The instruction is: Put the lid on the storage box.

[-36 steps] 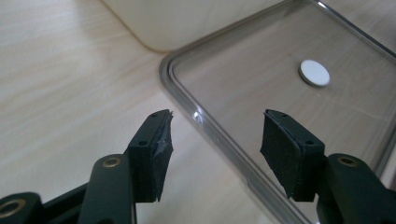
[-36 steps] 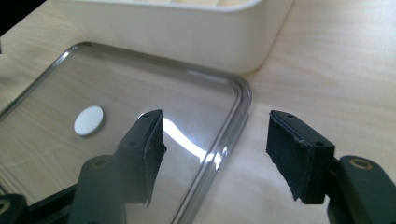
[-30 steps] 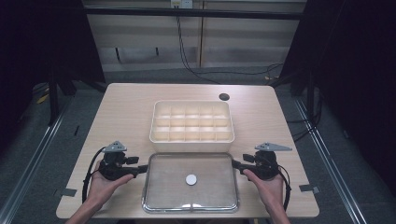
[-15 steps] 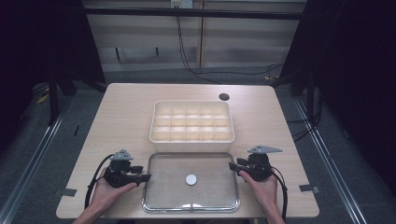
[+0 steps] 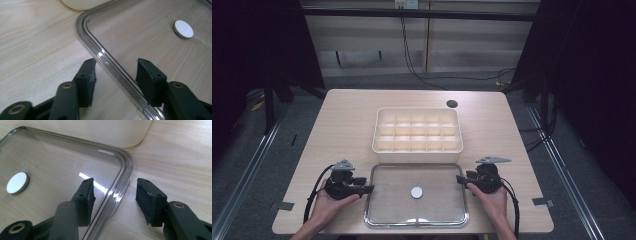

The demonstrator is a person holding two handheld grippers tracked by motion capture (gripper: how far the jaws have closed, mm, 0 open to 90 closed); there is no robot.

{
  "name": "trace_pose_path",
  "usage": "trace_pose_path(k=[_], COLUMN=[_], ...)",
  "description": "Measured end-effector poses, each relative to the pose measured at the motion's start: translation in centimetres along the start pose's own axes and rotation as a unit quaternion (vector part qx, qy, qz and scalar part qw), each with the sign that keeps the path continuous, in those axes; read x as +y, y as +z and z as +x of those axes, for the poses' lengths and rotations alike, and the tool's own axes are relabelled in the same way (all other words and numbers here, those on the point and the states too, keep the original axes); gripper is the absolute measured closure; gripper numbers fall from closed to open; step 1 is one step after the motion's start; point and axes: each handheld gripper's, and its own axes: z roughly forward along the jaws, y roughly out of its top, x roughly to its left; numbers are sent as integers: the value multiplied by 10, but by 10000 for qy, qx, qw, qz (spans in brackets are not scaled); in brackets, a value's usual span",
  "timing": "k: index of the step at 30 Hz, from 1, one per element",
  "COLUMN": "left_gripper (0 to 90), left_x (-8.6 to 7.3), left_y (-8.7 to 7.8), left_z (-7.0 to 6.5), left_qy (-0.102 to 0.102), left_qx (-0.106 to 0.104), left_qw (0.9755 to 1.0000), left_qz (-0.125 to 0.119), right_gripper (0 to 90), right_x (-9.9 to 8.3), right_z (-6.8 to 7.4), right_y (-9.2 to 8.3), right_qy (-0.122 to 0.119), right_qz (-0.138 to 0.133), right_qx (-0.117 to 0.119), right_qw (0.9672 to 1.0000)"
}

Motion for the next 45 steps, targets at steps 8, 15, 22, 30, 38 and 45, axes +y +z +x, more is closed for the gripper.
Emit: trace_pose_path(k=[8,15,22,30,38,45], left_gripper=[602,603,593,593,613,614], left_x=[0,0,-1,-1,-1,-1], left_y=[4,4,4,4,4,4], left_z=[-6,-7,-6,-7,-8,-8], left_qy=[175,187,143,175,215,204], left_qx=[-71,-84,-150,-122,-25,-41], left_qw=[9998,9998,9998,9998,9998,9998], left_qz=[-8,-5,-3,-21,-17,-35], right_gripper=[491,512,523,548,574,630], right_x=[-3,-6,-10,-13,-16,-17], right_z=[4,0,-7,-10,-13,-9], right_y=[4,3,2,0,-4,-8], right_qy=[182,654,1354,1672,1830,1820], right_qz=[-90,-196,-340,-389,-483,-551], right_qx=[47,192,461,637,820,1010], right_qw=[9998,9975,9891,9831,9785,9765])
